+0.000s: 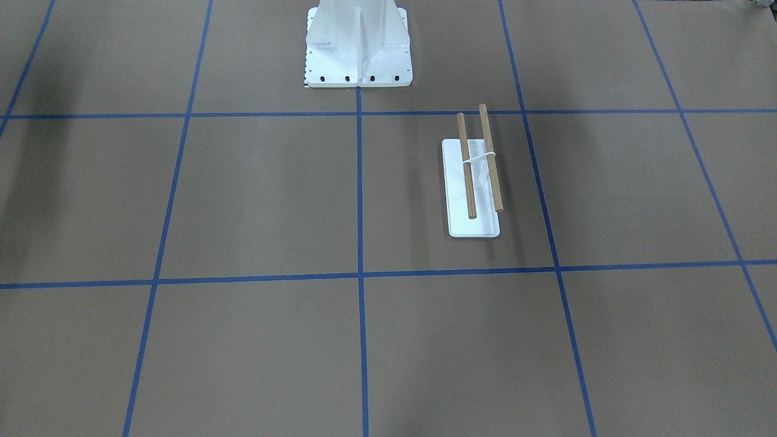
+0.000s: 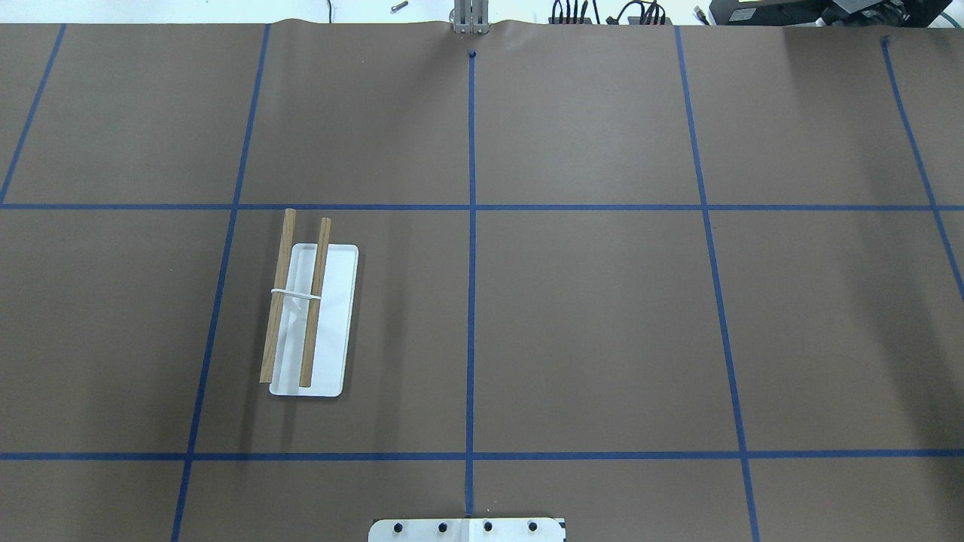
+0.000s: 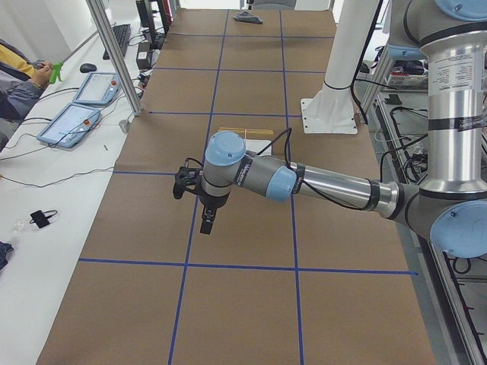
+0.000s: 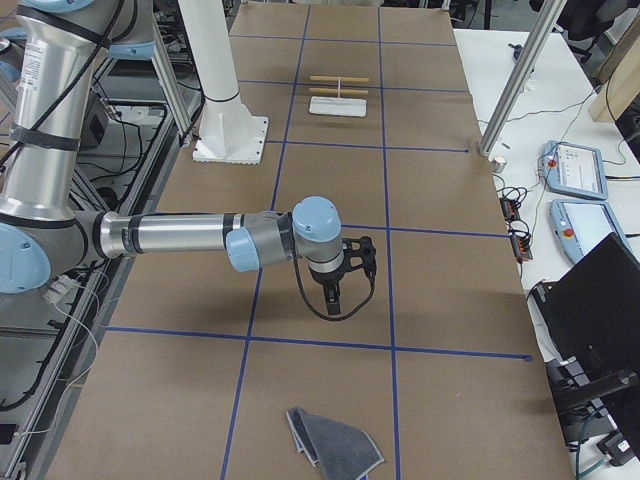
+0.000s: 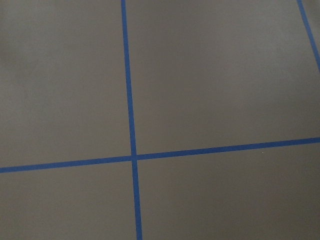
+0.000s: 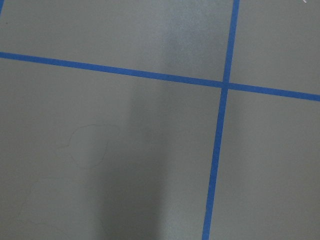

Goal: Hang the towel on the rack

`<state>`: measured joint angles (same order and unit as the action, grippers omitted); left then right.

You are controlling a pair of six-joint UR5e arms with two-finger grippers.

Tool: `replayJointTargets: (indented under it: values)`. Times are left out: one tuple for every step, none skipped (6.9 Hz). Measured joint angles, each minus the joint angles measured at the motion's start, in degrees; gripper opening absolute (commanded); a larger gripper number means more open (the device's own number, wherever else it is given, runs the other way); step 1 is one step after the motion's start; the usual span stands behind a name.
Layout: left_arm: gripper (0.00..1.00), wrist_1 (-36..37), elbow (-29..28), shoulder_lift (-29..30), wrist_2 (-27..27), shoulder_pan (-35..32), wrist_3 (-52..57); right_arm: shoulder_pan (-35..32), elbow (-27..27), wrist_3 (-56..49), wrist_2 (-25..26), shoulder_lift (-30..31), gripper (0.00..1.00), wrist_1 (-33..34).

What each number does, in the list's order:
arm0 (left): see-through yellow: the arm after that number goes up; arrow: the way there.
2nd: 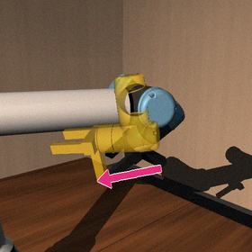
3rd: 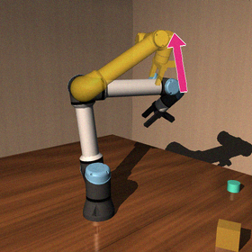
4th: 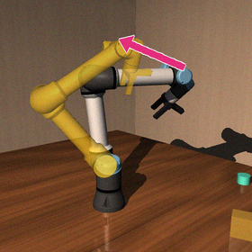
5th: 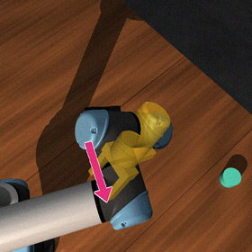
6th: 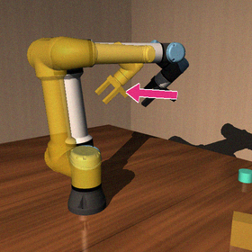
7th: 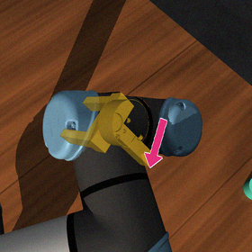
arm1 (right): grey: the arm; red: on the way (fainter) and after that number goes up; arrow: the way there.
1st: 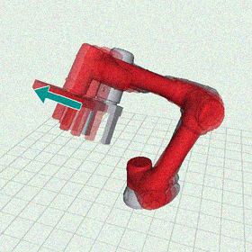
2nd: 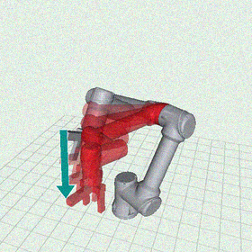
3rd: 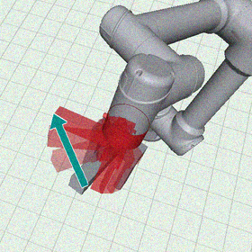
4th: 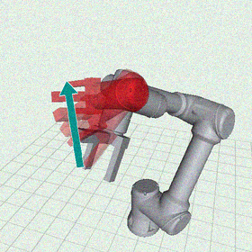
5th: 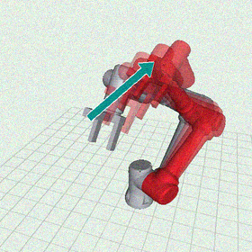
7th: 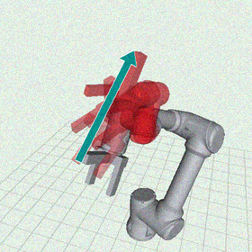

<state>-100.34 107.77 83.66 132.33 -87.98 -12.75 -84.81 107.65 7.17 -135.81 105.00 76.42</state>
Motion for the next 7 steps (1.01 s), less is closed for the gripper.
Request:
replayJointTargets:
  values:
    - [0.98, 0.0, 0.09, -0.28, 0.09, 0.11, 0.05, 0.0, -0.2, -0.01, -0.18, 0.08, 1.0, -0.03]
    - [0.98, -0.13, 0.18, -0.59, 0.33, 0.22, 0.12, 0.01, -0.39, 0.05, -0.34, 0.1, 1.0, -0.04]
    - [0.98, -0.37, 0.19, -0.81, 0.5, 0.27, 0.16, 0.04, -0.71, 0.15, -0.57, 0.1, 1.0, -0.23]
    - [0.98, -0.54, 0.17, -0.93, 0.62, 0.3, 0.1, 0.07, -0.92, 0.17, -0.82, 0.09, 1.0, -0.85]
    - [0.98, -0.63, 0.11, -1.02, 0.72, 0.33, -0.12, 0.08, -1.32, 0.16, -0.94, 0.22, 1.0, -1.84]
    - [0.98, -0.71, 0.03, -1.08, 0.78, 0.35, -0.35, 0.08, -2.24, 0.31, -0.97, 0.36, 1.0, -2.94]
    - [0.98, -0.75, 0.16, -1.14, 0.81, 0.35, -0.51, 0.07, -3.03, 0.49, -1.12, 0.42, 1.0, -3.61]
